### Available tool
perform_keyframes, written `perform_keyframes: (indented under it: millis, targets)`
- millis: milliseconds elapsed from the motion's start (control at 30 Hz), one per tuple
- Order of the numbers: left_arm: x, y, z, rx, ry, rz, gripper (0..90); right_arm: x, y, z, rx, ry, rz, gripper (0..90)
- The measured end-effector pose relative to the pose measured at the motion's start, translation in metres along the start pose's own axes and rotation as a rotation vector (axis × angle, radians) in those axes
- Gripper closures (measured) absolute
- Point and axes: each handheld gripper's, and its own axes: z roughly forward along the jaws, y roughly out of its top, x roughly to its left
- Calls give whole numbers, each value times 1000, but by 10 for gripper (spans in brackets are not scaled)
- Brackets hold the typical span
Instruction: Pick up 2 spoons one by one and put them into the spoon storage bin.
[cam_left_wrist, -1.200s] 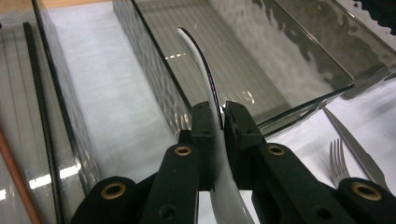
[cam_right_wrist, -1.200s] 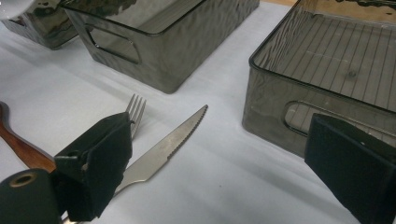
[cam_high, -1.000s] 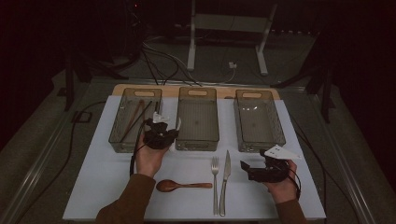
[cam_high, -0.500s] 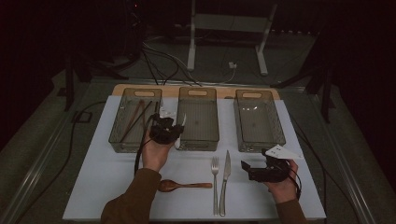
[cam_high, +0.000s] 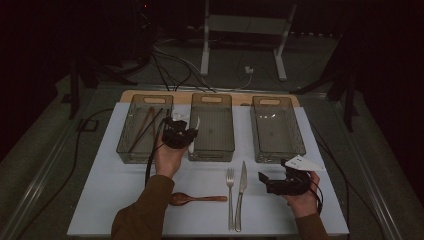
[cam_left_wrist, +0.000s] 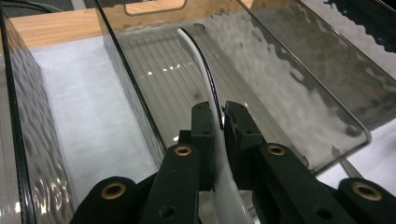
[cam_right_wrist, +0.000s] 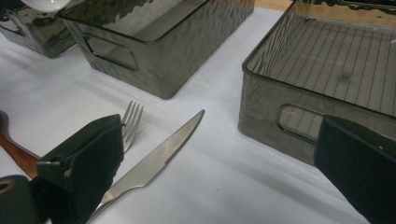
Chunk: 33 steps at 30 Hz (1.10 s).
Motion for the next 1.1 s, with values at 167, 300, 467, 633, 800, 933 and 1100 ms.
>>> perform_keyframes:
  millis: [167, 300, 467, 633, 800, 933, 1100]
  targets:
    - [3, 4, 5, -7, -1, 3, 844, 1, 0, 0, 2, 0, 0, 20]
    - [5, 4, 11, -2, 0, -1, 844, 1, 0, 0, 2, 1, -1, 20]
    - [6, 3, 20, 3, -10, 0, 842, 1, 0, 0, 2, 5, -8, 20]
    - [9, 1, 27, 17, -1, -8, 839, 2, 0, 0, 2, 10, -12, 20]
    - [10, 1, 31, 27, 13, -10, 837, 2, 0, 0, 2, 9, -14, 20]
    - [11, 0, 33, 35, 15, -6, 838, 2, 0, -1, 3, 8, -18, 20]
    - [12, -1, 37, 52, 22, -1, 838, 3, 0, 0, 3, 9, -18, 20]
